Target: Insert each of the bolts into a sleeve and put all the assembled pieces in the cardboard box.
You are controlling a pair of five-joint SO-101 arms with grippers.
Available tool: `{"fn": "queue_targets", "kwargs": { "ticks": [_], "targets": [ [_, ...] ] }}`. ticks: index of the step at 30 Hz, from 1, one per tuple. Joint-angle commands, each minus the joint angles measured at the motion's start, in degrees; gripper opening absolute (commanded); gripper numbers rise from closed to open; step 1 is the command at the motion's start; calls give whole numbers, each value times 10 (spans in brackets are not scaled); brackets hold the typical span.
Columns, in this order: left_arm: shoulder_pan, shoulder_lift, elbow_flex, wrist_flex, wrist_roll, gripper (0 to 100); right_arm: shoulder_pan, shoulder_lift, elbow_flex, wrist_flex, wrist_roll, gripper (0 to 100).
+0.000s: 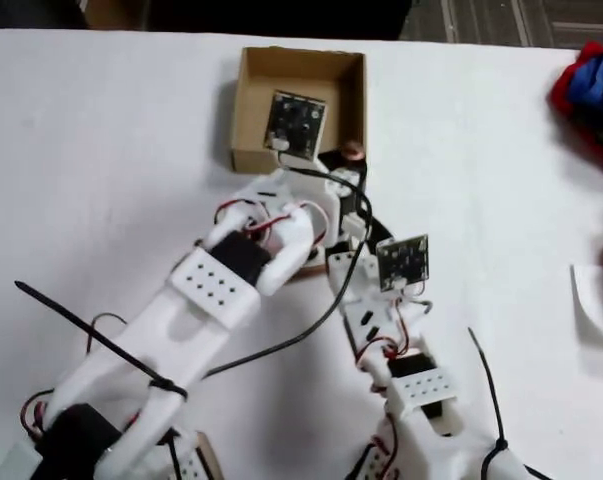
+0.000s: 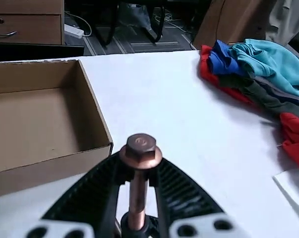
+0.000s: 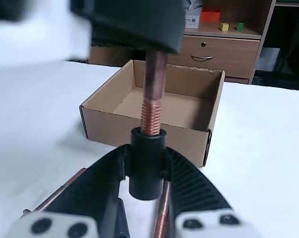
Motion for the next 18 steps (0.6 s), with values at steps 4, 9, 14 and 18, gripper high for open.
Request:
{"fn": "queue_targets", "kwargs": {
  "ticks": [4,9,14,18],
  "targets": [
    [-6,-1,33,-4,4,25,4,-2,-29,-15,5,21],
    [-30,29,23,-4,4,25,4,-2,-29,-15,5,21],
    [-25,33,8,0,2,41,4,-2,-26,-15,5,21],
    [-25,28,-6,1,-43,149,4,-2,-26,-14,5,21]
  ]
}}
